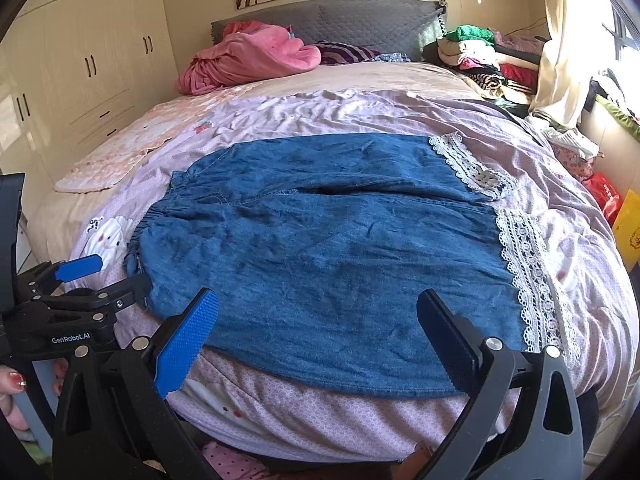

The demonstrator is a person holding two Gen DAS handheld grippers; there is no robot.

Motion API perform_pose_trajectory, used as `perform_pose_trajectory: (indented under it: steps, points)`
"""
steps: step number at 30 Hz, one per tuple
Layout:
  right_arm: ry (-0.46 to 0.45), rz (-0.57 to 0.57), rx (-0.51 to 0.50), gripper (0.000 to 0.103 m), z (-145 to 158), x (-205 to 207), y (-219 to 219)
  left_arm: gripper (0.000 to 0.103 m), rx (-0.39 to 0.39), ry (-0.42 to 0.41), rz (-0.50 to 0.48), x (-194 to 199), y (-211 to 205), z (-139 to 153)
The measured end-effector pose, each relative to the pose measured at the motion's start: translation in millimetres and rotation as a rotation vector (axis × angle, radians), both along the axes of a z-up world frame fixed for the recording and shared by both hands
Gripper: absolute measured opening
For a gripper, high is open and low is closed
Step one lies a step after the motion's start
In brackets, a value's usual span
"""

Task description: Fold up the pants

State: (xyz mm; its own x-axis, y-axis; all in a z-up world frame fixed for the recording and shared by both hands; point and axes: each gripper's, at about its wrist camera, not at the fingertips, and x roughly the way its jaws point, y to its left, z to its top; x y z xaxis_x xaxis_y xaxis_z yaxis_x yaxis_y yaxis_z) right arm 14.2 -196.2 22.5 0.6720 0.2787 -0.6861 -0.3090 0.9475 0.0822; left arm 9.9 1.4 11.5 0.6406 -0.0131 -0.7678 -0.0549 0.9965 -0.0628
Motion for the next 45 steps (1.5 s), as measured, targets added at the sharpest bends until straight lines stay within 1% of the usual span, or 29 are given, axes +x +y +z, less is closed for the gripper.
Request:
perform_pose_trajectory:
  steps: [5, 9, 13, 15, 17, 19, 21, 22, 26, 30, 34, 35, 36, 37, 38, 39, 41, 42, 43, 45]
  points:
    - [0.018, 0.044, -0.002, 0.099, 2.8, 23.7, 10.0, 0.094, -0.005, 0.01, 0.003, 13.2, 6.3, -4.8]
    - [0.028, 0.075, -0.006, 0.099, 3.1, 44.6, 20.1, 0.094, -0.023, 0.018, 0.006, 25.5, 14.0, -7.7]
    - [0.021, 0.113, -0.024, 0.099, 5.6, 67.0, 32.5, 0.094, -0.038, 0.019, 0.012, 41.7, 25.2, -8.4]
    - [0.03, 0.132, -0.013, 0.099, 7.2, 81.9, 37.0, 0.094, -0.044, 0.021, 0.023, 51.2, 33.1, -7.9]
    - [0.046, 0.138, -0.011, 0.099, 8.9, 98.5, 40.0, 0.094, -0.043, 0.021, 0.036, 63.2, 43.7, -6.6]
    - [0.032, 0.152, -0.037, 0.099, 11.0, 114.6, 45.9, 0.094, -0.054, 0.029, 0.044, 78.5, 57.1, -6.5]
    - [0.036, 0.173, -0.067, 0.099, 11.2, 131.9, 52.5, 0.094, -0.023, 0.029, 0.067, 95.1, 71.5, -6.7]
    - [0.042, 0.187, -0.067, 0.099, 11.0, 140.7, 54.9, 0.094, -0.021, 0.028, 0.077, 103.0, 79.6, -7.5]
    - [0.087, 0.225, -0.064, 0.099, 5.7, 175.2, 60.2, 0.094, -0.065, 0.057, 0.104, 134.1, 113.9, -15.7]
    - [0.113, 0.234, -0.071, 0.099, -0.1, 207.3, 67.1, 0.094, -0.106, 0.095, 0.059, 161.5, 131.2, -27.1]
    - [0.131, 0.247, -0.098, 0.099, -5.5, 235.0, 77.0, 0.094, -0.105, 0.092, 0.006, 183.1, 131.2, -31.1]
    - [0.138, 0.249, -0.11, 0.099, -7.4, 242.6, 80.1, 0.092, -0.112, 0.089, -0.006, 187.8, 130.8, -32.1]
    - [0.145, 0.253, -0.111, 0.099, -9.0, 249.1, 82.0, 0.084, -0.12, 0.092, -0.015, 193.5, 131.8, -33.5]
    - [0.156, 0.26, -0.104, 0.099, -10.6, 256.0, 83.9, 0.078, -0.138, 0.1, -0.019, 199.4, 132.3, -36.7]
    - [0.164, 0.261, -0.1, 0.099, -12.2, 262.5, 85.7, 0.069, -0.159, 0.108, -0.023, 205.5, 134.3, -39.7]
    - [0.175, 0.264, -0.094, 0.099, -14.2, 269.7, 87.8, 0.064, -0.17, 0.115, -0.02, 210.2, 136.2, -42.6]
    - [0.19, 0.281, -0.085, 0.099, -18.0, 282.3, 92.6, 0.058, -0.167, 0.123, -0.011, 216.9, 136.1, -50.6]
    - [0.196, 0.288, -0.088, 0.099, -20.0, 288.8, 95.8, 0.052, -0.16, 0.121, -0.007, 218.5, 136.4, -53.8]
    - [0.2, 0.3, -0.09, 0.099, -21.6, 294.6, 99.4, 0.048, -0.163, 0.111, 0.0, 218.5, 137.5, -55.5]
    - [0.207, 0.35, -0.099, 0.099, -26.2, 306.6, 108.4, 0.031, -0.185, 0.075, -0.002, 216.0, 141.6, -55.1]
